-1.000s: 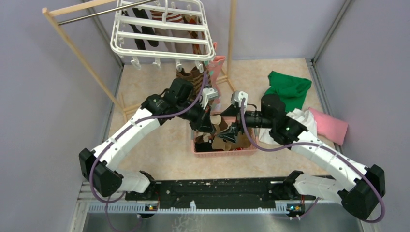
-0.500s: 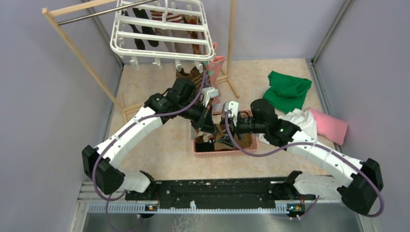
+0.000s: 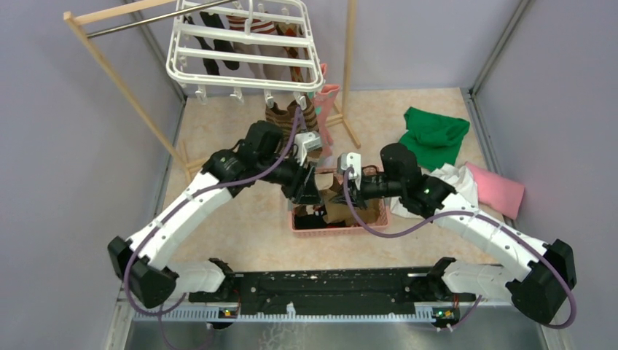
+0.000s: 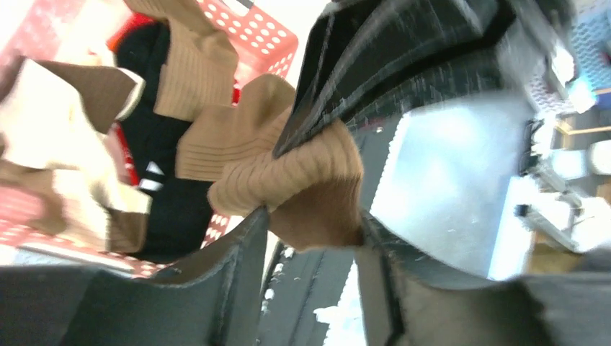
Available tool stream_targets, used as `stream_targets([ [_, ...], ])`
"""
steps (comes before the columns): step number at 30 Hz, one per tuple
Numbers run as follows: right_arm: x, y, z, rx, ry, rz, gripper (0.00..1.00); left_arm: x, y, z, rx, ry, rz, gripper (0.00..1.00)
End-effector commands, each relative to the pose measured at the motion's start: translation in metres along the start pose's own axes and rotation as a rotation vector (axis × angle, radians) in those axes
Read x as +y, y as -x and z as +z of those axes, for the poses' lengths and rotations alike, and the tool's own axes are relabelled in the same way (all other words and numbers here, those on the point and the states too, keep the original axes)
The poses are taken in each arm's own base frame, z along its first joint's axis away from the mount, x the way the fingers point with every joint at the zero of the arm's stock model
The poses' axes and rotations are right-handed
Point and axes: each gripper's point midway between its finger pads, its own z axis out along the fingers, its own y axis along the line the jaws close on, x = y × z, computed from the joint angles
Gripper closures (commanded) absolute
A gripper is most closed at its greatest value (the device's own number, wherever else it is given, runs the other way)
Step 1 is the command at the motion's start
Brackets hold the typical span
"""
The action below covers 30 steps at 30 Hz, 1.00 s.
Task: Clip the socks to the hanger
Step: Open the clamp at the hanger.
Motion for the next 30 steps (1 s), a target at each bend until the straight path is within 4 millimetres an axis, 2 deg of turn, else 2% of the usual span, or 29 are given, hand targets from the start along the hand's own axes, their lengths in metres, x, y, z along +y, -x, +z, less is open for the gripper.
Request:
stream_targets([
  [1,0.022,0.044,-0.012,-0.173,0.175,-0.026,1.0,-0.013,0.015,-0.039,-0.23,0.08,0.332,0.41],
  [2,0.029,0.049,-0.014,-0.201,0.22,-0.028,1.0,-0.011,0.009,-0.048,-0.306,0.118,0.423,0.33],
  [3,0.034,0.054,-0.016,-0.223,0.249,-0.033,1.0,-0.018,0.021,-0.067,-0.424,0.17,0.51,0.27],
  [5,0.041,0.061,-0.017,-0.253,0.294,-0.01,1.0,-0.011,0.015,-0.082,-0.6,0.256,0.582,0.2],
  [8,0.041,0.067,-0.015,-0.265,0.314,0.051,1.0,-0.018,0.014,-0.12,-0.864,0.346,0.676,0.11],
  [10,0.033,0.071,-0.015,-0.274,0.297,0.122,1.0,-0.027,0.01,-0.132,-0.954,0.339,0.714,0.08],
  [12,0.023,0.077,-0.015,-0.3,0.283,0.216,1.0,-0.033,0.008,-0.13,-0.952,0.301,0.728,0.09],
  [15,0.012,0.083,-0.014,-0.33,0.293,0.385,1.0,-0.036,0.007,-0.111,-0.851,0.241,0.779,0.11],
  [17,0.005,0.085,-0.012,-0.347,0.296,0.461,1.0,-0.027,0.009,-0.098,-0.775,0.24,0.785,0.13],
  [19,0.001,0.085,-0.011,-0.358,0.295,0.505,1.0,-0.024,0.017,-0.098,-0.772,0.272,0.833,0.13],
  [22,-0.004,0.085,-0.011,-0.365,0.284,0.527,1.0,-0.019,0.029,-0.098,-0.781,0.321,0.931,0.11],
  [26,-0.011,0.087,-0.01,-0.374,0.268,0.543,1.0,-0.01,0.042,-0.089,-0.76,0.347,0.991,0.11],
  [30,-0.015,0.089,-0.007,-0.377,0.269,0.551,1.0,-0.011,0.056,-0.085,-0.799,0.338,1.026,0.11],
])
